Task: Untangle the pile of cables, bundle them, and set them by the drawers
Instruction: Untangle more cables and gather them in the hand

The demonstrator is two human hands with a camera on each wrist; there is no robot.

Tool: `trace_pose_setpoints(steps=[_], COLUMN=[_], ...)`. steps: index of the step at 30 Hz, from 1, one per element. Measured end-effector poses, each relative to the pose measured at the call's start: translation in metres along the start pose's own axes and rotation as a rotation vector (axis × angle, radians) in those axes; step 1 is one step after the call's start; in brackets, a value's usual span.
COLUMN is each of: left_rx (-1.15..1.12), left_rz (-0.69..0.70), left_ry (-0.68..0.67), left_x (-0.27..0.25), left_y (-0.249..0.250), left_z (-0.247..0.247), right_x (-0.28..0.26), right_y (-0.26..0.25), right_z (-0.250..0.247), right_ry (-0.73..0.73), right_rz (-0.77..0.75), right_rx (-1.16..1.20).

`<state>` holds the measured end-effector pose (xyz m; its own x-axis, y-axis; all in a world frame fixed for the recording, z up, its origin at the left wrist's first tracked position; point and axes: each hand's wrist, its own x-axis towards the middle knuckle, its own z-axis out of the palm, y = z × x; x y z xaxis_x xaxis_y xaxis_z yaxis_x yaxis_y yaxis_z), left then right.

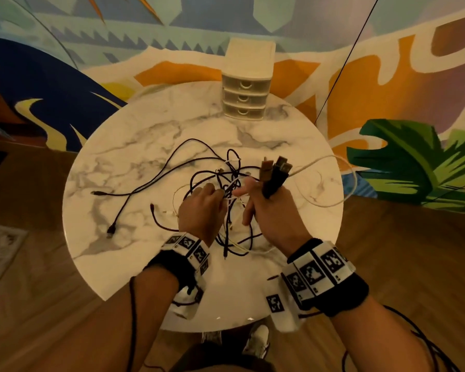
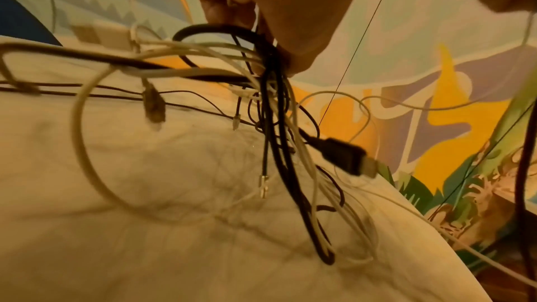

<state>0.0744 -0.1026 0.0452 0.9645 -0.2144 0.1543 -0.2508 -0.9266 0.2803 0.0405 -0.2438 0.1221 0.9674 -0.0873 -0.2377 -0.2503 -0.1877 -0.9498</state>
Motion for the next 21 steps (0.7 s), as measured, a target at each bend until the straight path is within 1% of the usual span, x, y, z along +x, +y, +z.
trace_pose_setpoints(steps=[3, 6, 8, 10, 13, 14, 16, 18, 19, 20, 21], left_rx=[-0.046, -0.250, -0.378, -0.439, -0.477, -0.457, -0.429, -0.464, -0.479, -0.481, -0.469], left_rz=[0.009, -0.119, -0.171, -0.207, -0.271, -0.280, -0.321, -0.427, -0.481, -0.488, -0.426], left_ry=[-0.024, -0.116, -0.158, -0.132, -0.044, -0.003, 0.124, 0.235, 0.239, 0.199, 0.123], left_x=[-0.007, -0.016, -0.023, -0.032, -0.040, -0.038, -0.029, -0.017, -0.011, -0.009, -0.009], left_y=[0.000, -0.014, -0.025, -0.036, -0.047, -0.050, -0.055, -0.064, -0.066, -0.065, -0.059], left_z=[0.005, 0.010, 0.012, 0.011, 0.011, 0.009, 0.003, -0.006, -0.010, -0.012, -0.014], right_x=[0.006, 0.010, 0.009, 0.007, 0.001, -0.001, -0.001, 0.000, 0.001, 0.001, 0.000], right_y=[0.000, 0.011, 0.021, 0.033, 0.048, 0.050, 0.054, 0.057, 0.059, 0.060, 0.062], right_z=[-0.004, -0.007, -0.007, -0.004, 0.002, 0.003, 0.005, 0.005, 0.005, 0.005, 0.005], right_ry=[0.030, 0.011, 0.004, -0.016, -0.040, -0.038, -0.029, -0.022, -0.016, -0.011, -0.008], right_rz=[0.005, 0.051, 0.080, 0.118, 0.192, 0.207, 0.227, 0.237, 0.243, 0.249, 0.253], right_rx=[0.078, 0.186, 0.189, 0.176, 0.206, 0.228, 0.261, 0.253, 0.242, 0.232, 0.223])
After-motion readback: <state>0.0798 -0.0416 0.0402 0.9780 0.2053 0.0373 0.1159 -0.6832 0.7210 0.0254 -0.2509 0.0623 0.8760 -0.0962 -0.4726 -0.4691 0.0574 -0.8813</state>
